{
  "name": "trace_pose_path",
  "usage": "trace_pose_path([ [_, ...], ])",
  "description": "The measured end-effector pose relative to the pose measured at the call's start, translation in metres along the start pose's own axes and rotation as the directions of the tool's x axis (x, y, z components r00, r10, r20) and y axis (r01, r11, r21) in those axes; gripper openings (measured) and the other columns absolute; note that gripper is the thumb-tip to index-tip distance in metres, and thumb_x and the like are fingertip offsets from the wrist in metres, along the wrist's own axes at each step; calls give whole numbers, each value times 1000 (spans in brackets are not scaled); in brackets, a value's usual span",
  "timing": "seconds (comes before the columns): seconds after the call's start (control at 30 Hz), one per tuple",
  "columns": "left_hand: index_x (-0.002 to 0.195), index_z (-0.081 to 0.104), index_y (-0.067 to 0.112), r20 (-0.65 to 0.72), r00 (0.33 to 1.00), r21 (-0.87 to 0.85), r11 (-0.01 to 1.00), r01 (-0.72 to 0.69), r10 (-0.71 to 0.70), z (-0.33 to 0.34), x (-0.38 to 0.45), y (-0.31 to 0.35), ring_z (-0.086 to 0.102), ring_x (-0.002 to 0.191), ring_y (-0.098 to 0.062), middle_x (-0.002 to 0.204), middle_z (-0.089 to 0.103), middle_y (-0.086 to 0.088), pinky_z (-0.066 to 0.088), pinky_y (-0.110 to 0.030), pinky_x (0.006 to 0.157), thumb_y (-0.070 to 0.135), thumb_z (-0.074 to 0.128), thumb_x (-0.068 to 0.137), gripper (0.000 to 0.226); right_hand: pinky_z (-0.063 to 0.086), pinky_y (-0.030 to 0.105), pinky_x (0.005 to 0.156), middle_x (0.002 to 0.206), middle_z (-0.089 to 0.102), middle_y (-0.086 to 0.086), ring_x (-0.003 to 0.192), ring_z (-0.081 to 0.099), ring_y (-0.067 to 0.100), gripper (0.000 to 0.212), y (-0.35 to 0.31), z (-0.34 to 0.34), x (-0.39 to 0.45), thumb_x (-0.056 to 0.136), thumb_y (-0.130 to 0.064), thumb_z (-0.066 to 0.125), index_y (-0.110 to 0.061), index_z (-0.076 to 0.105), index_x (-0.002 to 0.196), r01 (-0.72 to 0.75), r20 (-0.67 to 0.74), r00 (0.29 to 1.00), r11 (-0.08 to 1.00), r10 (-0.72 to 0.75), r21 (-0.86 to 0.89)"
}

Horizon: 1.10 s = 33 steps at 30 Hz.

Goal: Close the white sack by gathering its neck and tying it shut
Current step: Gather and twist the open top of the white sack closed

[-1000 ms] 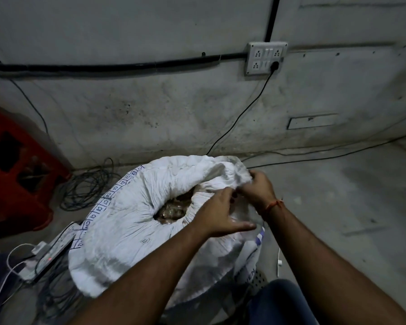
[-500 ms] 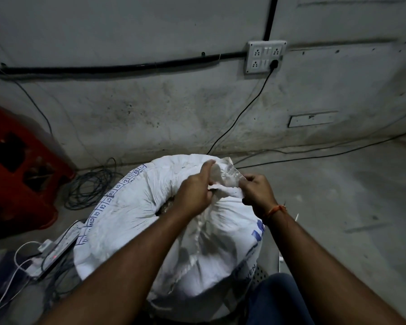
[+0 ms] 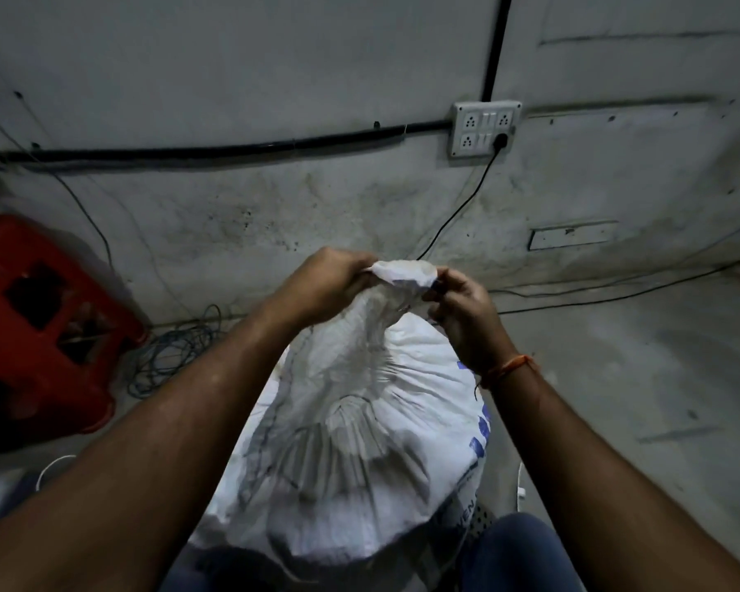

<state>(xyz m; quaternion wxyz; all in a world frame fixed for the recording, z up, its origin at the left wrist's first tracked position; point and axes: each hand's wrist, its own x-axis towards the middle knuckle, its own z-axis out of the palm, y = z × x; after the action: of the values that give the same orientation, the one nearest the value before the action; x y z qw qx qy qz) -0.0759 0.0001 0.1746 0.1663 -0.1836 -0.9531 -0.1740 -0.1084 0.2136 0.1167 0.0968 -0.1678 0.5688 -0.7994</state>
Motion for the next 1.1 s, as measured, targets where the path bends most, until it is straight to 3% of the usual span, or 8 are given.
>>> trace_pose_path([
  [0.13, 96, 68, 5, -14, 1000, 5, 1000, 6, -6, -6, 1, 6, 68, 87, -32, 91, 74, -16, 28, -26, 67, 19, 60, 100, 16, 56, 26, 86, 106, 71, 10, 96, 64, 16, 32, 24, 7, -5, 86, 2, 68, -1, 66, 118, 81, -4, 997, 979, -83, -185],
  [0.27, 86, 64, 18, -26, 999, -10, 999, 45, -45, -12, -2, 6, 57, 72, -20, 71, 57, 6, 25, -27, 59, 32, 73, 92, 17, 49, 35, 72, 89, 68, 10, 79, 56, 19, 16, 26, 17, 2, 100, -14, 57, -6, 70, 100, 114, -132, 983, 986, -130, -123],
  [0.53, 100, 72, 17, -55, 996, -53, 996, 69, -72, -20, -7, -8, 63, 101, -24, 108, 66, -5, 49, -33, 83, 32, 80, 83, 25, 46, 16, 62, 69, 68, -15, 64, 55, -1, 28, 4, 11, 5, 103, -12, 51, -20, 71, 85, 230, -149, 954, 954, -260, -193],
  [0.67, 100, 67, 8, 5, 1000, -155, 988, 7, -6, -26, 1, -8, 65, 95, -24, 105, 72, -8, 50, -38, 82, 22, 69, 90, 18, 43, 36, 66, 77, 60, 9, 72, 48, 22, 23, 7, 3, 8, 103, -19, 52, -14, 69, 88, 243, -189, 946, 961, -265, -132],
  [0.8, 105, 56, 11, -70, 993, -155, 985, 78, -90, -18, -2, -12, 56, 67, -13, 82, 64, 0, 36, -32, 63, 22, 66, 96, 18, 45, 32, 66, 82, 57, 11, 76, 47, 23, 23, 9, -4, 10, 103, -26, 52, -11, 69, 97, 227, -246, 940, 972, -236, -65],
  [0.9, 117, 55, 17, -25, 992, -240, 964, 117, -127, -13, -15, -17, 67, 78, -13, 92, 73, -1, 50, -30, 71, 33, 74, 91, 36, 55, 23, 70, 88, 72, -2, 81, 61, 12, 25, 12, -6, 9, 103, -26, 52, -17, 74, 95, 200, -221, 955, 980, -198, -11],
  [1.0, 120, 70, 16, 70, 986, -225, 961, 163, -151, -2, -29, -25, 72, 100, -16, 109, 77, 1, 53, -35, 88, 34, 71, 94, 32, 49, 37, 79, 94, 69, 9, 88, 57, 22, 24, 17, -5, 7, 104, -22, 51, -14, 72, 95, 165, -200, 965, 985, -172, -48],
  [1.1, 110, 73, 13, 5, 974, -311, 925, 218, -228, 11, -36, -25, 71, 93, -17, 100, 77, -2, 51, -36, 84, 32, 65, 98, 24, 45, 41, 80, 93, 66, 8, 87, 55, 20, 18, 22, 2, 2, 103, -16, 51, -14, 67, 95, 131, -187, 970, 982, -156, -137],
])
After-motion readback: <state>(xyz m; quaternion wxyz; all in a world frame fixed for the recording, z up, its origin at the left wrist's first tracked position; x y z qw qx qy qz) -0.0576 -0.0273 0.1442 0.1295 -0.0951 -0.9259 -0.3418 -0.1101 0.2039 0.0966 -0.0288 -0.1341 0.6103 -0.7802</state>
